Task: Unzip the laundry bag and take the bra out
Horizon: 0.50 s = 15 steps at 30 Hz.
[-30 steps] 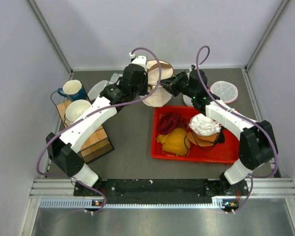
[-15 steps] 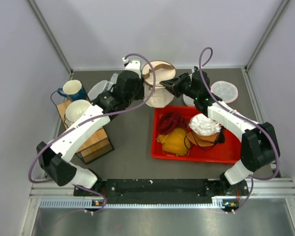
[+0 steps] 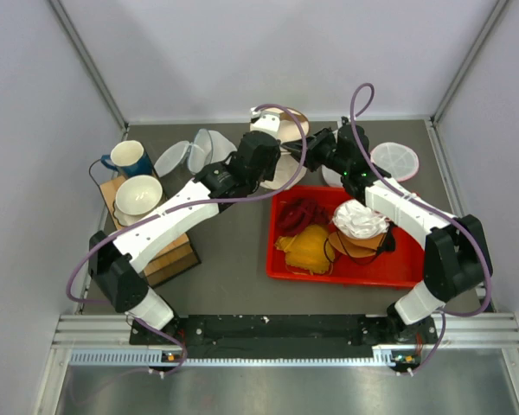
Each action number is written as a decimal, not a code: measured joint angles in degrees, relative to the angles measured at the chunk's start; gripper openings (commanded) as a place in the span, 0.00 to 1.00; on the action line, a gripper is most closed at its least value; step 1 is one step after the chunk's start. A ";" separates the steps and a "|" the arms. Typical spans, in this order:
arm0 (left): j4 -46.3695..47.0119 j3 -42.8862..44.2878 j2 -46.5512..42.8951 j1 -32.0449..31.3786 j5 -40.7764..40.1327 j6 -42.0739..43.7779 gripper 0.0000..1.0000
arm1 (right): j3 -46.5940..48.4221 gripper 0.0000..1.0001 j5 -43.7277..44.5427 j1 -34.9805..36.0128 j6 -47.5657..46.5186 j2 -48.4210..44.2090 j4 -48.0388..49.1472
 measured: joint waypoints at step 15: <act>0.11 5.38 4.61 0.02 -4.22 3.13 0.38 | 0.00 0.00 0.24 -0.11 -0.02 -0.02 0.02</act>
